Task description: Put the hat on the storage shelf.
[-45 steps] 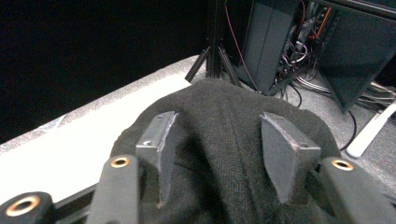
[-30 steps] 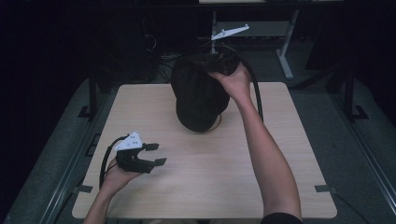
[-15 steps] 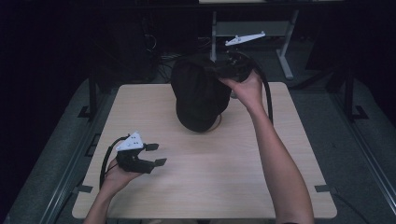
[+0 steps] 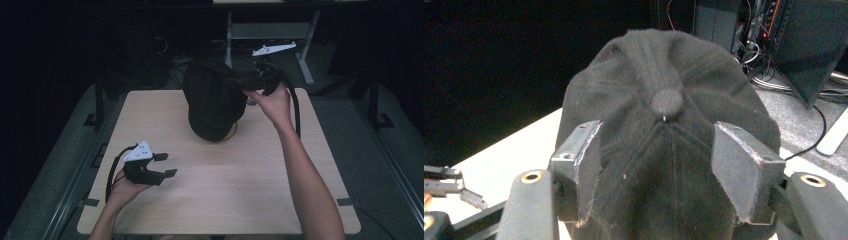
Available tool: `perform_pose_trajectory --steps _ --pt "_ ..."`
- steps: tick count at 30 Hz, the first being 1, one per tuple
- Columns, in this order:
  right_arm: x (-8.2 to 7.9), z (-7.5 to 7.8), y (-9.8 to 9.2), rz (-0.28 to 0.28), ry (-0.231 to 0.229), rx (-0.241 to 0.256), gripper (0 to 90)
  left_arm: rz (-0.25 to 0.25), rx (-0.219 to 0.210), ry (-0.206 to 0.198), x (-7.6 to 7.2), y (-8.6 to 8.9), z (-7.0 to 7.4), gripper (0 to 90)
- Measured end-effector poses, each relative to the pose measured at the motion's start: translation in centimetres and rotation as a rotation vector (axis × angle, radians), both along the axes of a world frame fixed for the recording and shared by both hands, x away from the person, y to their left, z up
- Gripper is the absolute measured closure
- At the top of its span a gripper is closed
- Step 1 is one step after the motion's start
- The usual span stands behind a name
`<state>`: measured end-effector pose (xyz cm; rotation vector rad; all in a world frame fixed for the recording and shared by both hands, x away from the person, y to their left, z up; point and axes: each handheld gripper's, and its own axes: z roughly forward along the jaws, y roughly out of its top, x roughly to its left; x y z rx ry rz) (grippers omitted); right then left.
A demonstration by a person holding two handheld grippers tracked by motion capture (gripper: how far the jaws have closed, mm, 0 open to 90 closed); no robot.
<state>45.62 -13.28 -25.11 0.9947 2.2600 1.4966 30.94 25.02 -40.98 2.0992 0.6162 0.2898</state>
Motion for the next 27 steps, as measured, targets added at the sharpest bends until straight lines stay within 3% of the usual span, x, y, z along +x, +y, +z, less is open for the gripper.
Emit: perform_pose_trajectory --steps 27 --pt "-1.8 -1.7 -2.5 -0.019 0.052 -0.003 30.3 0.021 0.002 0.008 0.1 0.2 -0.1 30.6"
